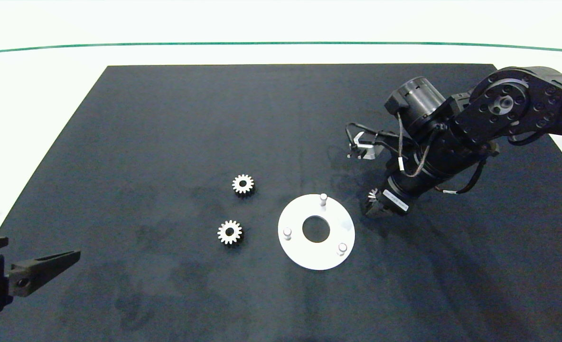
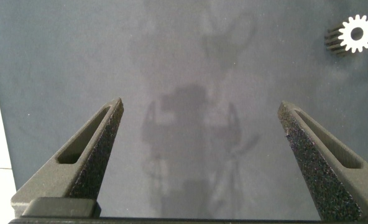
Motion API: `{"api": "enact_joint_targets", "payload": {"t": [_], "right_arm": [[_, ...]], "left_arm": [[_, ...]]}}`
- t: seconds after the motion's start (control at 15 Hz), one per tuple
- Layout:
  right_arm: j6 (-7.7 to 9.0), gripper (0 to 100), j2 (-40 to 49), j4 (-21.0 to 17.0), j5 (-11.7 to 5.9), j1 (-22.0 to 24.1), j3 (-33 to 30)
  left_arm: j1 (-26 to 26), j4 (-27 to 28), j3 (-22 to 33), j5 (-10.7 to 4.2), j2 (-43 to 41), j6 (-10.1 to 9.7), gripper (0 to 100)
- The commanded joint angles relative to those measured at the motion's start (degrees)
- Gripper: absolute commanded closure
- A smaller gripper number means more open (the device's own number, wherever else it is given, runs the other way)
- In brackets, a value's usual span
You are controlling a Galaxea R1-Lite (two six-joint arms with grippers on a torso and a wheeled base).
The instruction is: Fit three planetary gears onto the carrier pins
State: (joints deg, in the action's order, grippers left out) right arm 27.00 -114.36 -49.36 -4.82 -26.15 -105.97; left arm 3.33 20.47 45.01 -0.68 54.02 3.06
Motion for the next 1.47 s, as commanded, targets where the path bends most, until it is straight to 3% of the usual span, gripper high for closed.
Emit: {"api": "enact_joint_targets", "payload": {"t": [0.07,0.87,1.47], "right_arm": [[0.24,30,-0.2,-0.3,-0.11,-0.4,-0.1],[2.27,54,-0.8,0.1,-0.9,-0.6,-0.2],[1.65,72,-0.8,0.1,-0.81,-1.1,-0.5]], "left_arm": [[0.1,0.1,-0.3,-0.02,0.0,0.02,0],[0.0,0.1,-0.2,-0.11,-0.1,0.02,0],[0.1,0.1,-0.2,-0.02,-0.1,0.1,0]]}}
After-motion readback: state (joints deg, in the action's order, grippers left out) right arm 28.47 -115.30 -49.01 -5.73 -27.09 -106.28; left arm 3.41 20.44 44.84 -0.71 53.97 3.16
